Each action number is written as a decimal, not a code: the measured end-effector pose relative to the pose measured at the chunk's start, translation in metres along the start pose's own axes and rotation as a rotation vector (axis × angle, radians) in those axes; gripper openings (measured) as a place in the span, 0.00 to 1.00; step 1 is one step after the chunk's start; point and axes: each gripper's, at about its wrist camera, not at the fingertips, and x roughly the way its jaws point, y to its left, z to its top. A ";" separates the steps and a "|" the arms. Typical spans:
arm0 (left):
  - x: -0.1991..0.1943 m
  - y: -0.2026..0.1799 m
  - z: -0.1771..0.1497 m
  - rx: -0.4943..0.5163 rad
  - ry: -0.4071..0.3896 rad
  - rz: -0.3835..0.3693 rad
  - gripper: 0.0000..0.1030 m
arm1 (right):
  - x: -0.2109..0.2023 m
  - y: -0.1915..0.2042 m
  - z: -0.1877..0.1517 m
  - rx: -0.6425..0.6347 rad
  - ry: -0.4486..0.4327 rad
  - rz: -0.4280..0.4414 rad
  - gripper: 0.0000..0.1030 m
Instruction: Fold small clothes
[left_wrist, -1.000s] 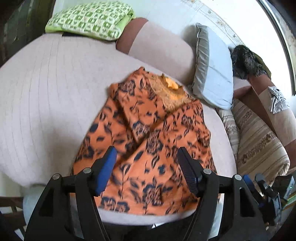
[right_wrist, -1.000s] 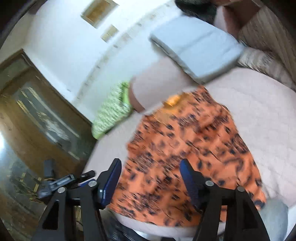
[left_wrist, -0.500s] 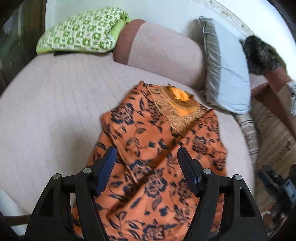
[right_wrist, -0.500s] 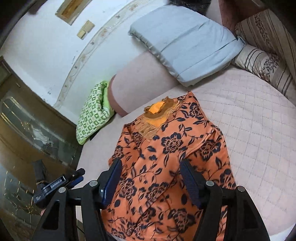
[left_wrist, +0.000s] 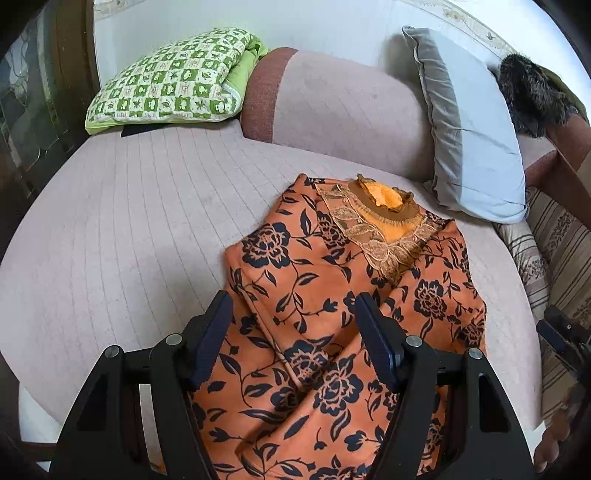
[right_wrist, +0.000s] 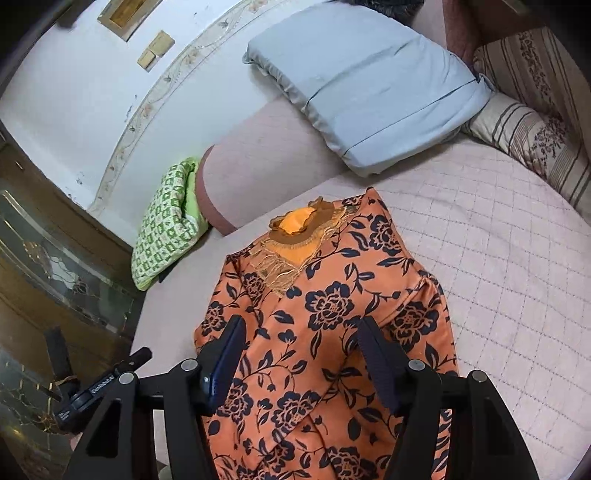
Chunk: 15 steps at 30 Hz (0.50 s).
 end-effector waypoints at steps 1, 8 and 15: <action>0.001 0.000 0.001 0.005 0.006 -0.004 0.67 | 0.002 0.001 0.001 -0.004 0.003 -0.016 0.58; 0.005 0.002 0.012 0.005 -0.004 0.018 0.67 | 0.011 0.006 0.015 -0.023 0.012 -0.086 0.56; 0.026 -0.006 0.027 0.034 0.015 0.029 0.67 | 0.019 0.009 0.025 -0.040 0.022 -0.112 0.56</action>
